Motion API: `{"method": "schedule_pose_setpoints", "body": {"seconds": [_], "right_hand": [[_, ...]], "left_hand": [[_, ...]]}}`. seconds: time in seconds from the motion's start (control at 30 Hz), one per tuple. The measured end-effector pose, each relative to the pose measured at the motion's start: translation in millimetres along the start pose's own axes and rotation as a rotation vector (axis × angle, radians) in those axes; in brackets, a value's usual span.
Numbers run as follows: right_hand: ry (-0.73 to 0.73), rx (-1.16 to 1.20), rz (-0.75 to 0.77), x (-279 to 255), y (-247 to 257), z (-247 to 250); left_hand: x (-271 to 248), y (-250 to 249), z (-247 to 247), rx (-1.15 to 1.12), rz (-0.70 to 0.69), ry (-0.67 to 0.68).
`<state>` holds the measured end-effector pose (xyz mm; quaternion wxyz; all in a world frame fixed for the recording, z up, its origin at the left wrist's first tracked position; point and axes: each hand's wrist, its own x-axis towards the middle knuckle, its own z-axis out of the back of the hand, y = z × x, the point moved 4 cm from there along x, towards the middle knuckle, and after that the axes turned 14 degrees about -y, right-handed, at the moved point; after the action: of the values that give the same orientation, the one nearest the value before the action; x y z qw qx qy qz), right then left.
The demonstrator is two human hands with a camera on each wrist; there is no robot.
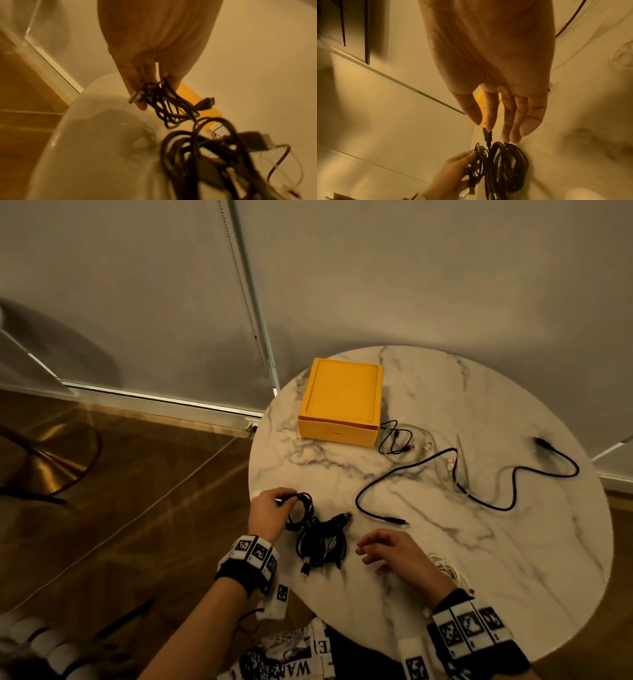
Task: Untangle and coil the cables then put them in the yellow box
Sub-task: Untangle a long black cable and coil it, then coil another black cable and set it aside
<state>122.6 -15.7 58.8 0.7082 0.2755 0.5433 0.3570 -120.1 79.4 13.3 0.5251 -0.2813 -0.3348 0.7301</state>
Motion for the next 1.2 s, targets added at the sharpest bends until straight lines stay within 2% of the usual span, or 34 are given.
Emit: {"method": "schedule_pose_setpoints", "body": {"seconds": [0.1, 0.17, 0.23, 0.3, 0.37, 0.43, 0.5, 0.63, 0.77, 0.83, 0.9, 0.97, 1.03, 1.1, 1.2], "right_hand": [[-0.014, 0.004, -0.017, 0.1, -3.0, 2.7], [-0.038, 0.026, -0.024, -0.9, -2.6, 11.1], [-0.084, 0.074, -0.025, 0.5, -1.7, 25.7], [-0.127, 0.106, -0.025, 0.7, -0.9, 43.0], [-0.162, 0.130, -0.027, 0.0, -0.2, 58.7], [-0.194, 0.184, -0.017, -2.9, -0.3, 74.9], [-0.225, 0.235, 0.000, -6.0, 0.0, 90.4], [-0.299, 0.305, 0.004, -13.1, -6.6, 121.3], [-0.346, 0.329, -0.004, -19.1, -16.9, 145.7], [-0.371, 0.350, -0.005, -21.3, -22.5, 155.2], [-0.388, 0.379, -0.009, -23.5, -28.9, 162.5], [-0.399, 0.385, -0.015, -25.4, -32.8, 167.3], [-0.411, 0.355, -0.012, -24.9, -33.3, 170.2], [-0.452, 0.276, 0.027, -22.7, -29.0, 176.1], [-0.557, -0.030, 0.201, -15.8, -6.1, 184.5]], "left_hand": [[1.0, 6.7, -1.8, 0.241, -0.112, -0.009], [3.6, 8.0, -5.0, 0.278, -0.182, 0.034], [7.5, 4.7, -8.0, 0.269, -0.212, 0.082], [11.1, -3.6, -8.7, 0.220, -0.192, 0.075], [12.1, -24.1, -9.2, 0.152, -0.213, 0.049], [10.8, -54.9, -17.9, 0.046, -0.250, 0.079], [10.8, -87.4, -36.3, -0.007, -0.288, 0.189], [5.3, -147.8, -95.1, 0.097, -0.417, 0.509], [-0.8, -193.9, -155.4, 0.205, -0.558, 0.568], [-0.8, -203.4, -185.2, 0.334, -0.584, 0.644], [-3.3, -207.9, -204.2, 0.520, -0.676, 0.698], [-4.9, -214.3, -212.3, 0.628, -0.786, 0.674], [-7.4, -229.1, -203.1, 0.567, -0.880, 0.572], [-9.1, -249.1, -187.3, 0.372, -0.926, 0.483], [-17.4, -284.7, -157.0, 0.054, -0.857, 0.505]]}}
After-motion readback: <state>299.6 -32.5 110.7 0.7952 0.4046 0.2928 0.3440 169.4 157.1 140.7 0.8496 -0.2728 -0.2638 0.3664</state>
